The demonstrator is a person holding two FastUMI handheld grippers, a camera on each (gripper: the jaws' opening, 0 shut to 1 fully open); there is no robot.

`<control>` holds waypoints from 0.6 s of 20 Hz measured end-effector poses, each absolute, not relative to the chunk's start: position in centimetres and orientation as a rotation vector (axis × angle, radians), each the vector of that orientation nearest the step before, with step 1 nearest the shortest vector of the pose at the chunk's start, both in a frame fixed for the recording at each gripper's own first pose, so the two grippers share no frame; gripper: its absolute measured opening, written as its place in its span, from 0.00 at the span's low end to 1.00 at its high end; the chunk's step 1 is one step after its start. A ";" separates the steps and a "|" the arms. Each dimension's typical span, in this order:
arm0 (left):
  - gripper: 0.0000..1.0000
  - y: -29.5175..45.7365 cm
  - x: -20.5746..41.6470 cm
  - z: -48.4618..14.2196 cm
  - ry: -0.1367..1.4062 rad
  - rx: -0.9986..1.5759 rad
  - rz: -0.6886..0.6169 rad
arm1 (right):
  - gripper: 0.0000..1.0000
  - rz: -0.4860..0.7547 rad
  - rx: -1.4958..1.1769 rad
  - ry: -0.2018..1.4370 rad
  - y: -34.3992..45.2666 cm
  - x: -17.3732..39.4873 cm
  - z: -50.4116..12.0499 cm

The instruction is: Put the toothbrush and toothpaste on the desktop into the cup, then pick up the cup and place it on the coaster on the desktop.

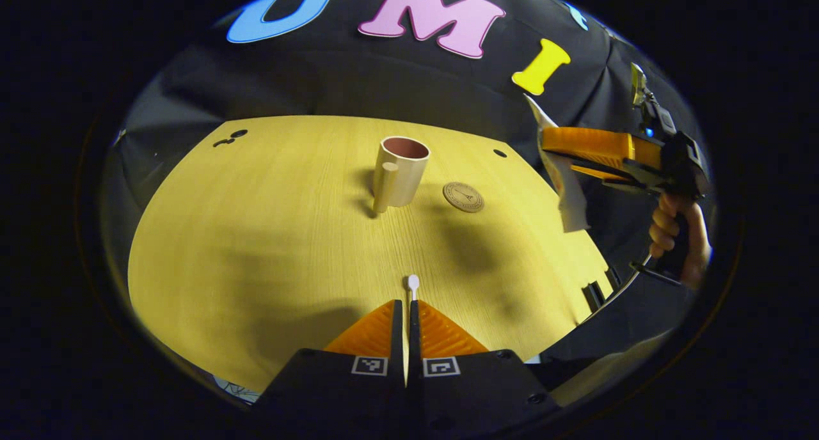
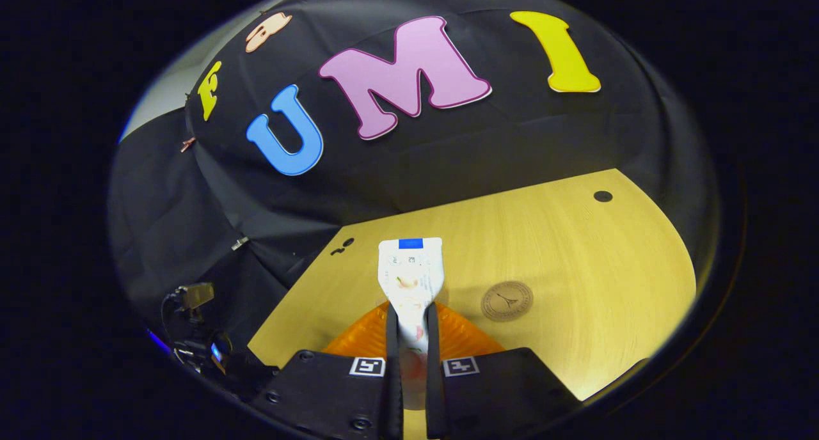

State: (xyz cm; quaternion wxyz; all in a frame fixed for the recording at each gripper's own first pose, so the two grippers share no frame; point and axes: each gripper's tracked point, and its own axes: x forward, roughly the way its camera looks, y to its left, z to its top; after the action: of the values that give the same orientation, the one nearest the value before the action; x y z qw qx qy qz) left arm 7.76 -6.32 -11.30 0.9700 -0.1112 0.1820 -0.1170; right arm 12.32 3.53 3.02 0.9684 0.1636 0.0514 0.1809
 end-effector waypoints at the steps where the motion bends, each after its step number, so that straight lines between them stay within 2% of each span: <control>1: 0.06 -6.4 7.4 -11.0 0.360 -0.233 -0.243 | 0.18 0.367 0.330 0.097 3.9 12.8 3.5; 5: 0.06 -7.4 7.2 -11.1 0.356 -0.220 -0.273 | 0.18 0.361 0.334 0.089 4.3 12.9 3.8; 12: 0.06 -8.3 10.7 -16.8 0.515 -0.093 -0.216 | 0.18 0.342 0.326 0.108 2.2 11.7 2.4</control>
State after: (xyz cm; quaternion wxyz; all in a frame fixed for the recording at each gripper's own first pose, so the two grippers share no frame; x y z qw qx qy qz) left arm 10.69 -8.34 -16.83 0.9602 -0.0461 0.2542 -0.1065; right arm 11.74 2.20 2.38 0.9708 0.1614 0.0536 0.1693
